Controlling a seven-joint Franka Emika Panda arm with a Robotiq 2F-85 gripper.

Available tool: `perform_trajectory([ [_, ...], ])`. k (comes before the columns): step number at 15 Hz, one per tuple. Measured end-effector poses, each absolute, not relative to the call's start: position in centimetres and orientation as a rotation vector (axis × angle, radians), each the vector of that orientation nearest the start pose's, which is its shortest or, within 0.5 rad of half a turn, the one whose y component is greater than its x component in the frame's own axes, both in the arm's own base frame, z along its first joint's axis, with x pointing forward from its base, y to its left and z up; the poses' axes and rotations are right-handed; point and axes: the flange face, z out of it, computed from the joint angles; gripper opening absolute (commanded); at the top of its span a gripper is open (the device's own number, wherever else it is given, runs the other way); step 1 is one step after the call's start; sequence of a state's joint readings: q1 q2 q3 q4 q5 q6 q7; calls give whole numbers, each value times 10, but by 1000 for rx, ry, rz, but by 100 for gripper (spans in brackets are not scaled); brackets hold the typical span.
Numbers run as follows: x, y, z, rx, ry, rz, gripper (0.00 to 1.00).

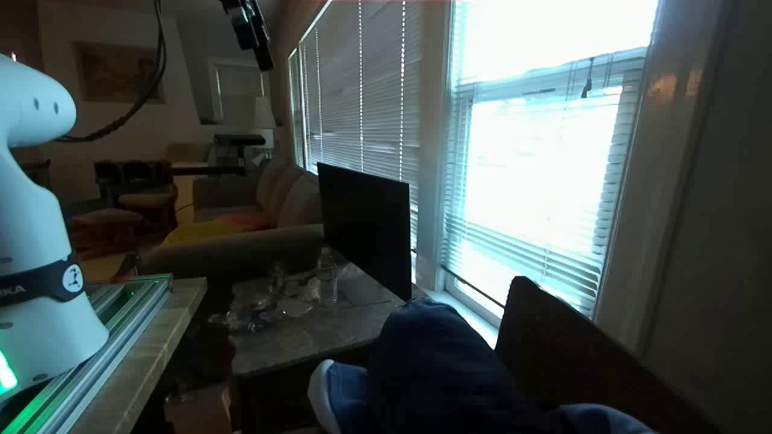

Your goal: Remove the pillow from the chair and place it on the TV stand

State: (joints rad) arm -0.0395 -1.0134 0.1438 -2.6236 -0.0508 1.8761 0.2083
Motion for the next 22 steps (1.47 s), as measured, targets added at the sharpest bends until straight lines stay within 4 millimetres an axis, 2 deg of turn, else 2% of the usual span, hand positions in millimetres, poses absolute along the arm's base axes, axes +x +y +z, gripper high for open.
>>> perform_trajectory([
  [10, 276, 34, 554, -3240, 237, -454, 100],
  [12, 282, 40, 549, -3235, 287, -448, 100],
  [14, 300, 53, 539, -3222, 396, -438, 100],
  [18, 358, 72, 515, -3165, 675, -391, 100],
  [22, 427, 61, 496, -3082, 992, -279, 100],
])
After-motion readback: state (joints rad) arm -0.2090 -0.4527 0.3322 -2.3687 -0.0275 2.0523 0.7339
